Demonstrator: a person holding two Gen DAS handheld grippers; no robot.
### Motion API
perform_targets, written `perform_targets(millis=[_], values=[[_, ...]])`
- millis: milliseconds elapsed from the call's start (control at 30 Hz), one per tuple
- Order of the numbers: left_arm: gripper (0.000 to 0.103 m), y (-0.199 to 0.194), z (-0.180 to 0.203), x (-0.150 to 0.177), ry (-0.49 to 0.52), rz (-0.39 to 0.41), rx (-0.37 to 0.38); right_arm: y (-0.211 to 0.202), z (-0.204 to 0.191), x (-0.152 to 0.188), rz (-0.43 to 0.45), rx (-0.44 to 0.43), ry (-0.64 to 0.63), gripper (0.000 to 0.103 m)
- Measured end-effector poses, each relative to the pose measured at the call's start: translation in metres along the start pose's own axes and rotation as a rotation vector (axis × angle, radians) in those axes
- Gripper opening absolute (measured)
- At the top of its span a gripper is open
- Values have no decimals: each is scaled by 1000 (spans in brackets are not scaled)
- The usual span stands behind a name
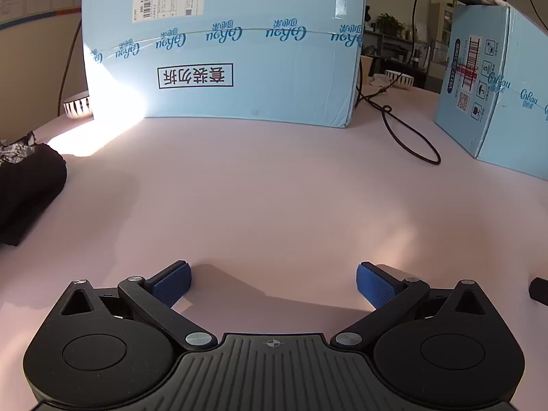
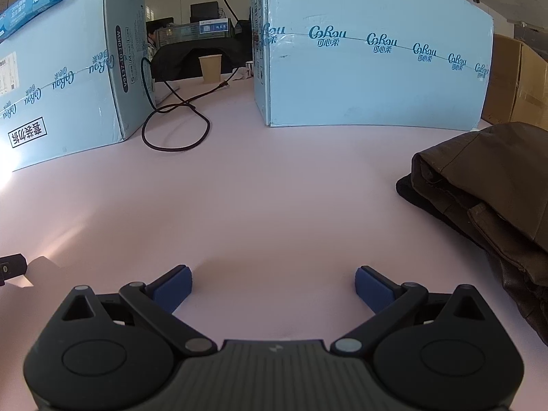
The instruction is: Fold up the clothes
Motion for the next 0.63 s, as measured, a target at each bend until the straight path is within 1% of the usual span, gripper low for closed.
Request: perform_targets(millis=[367,633], values=[[103,-1,-2,1,0,0,-3,-1,3,0,5,-16,21,103],[103,-1,-3,2,3,0,-5,0,2,0,0,-7,11,103]])
Point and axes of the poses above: each gripper's, at about its wrist camera, not at the fingertips, and y roughly the way its jaws point, z to its right, x to its underside, the point moved 9 cm from there along y, roughly the way its jaws point, and after that the axes turned 10 degrees about -x, right-handed, at the moved point
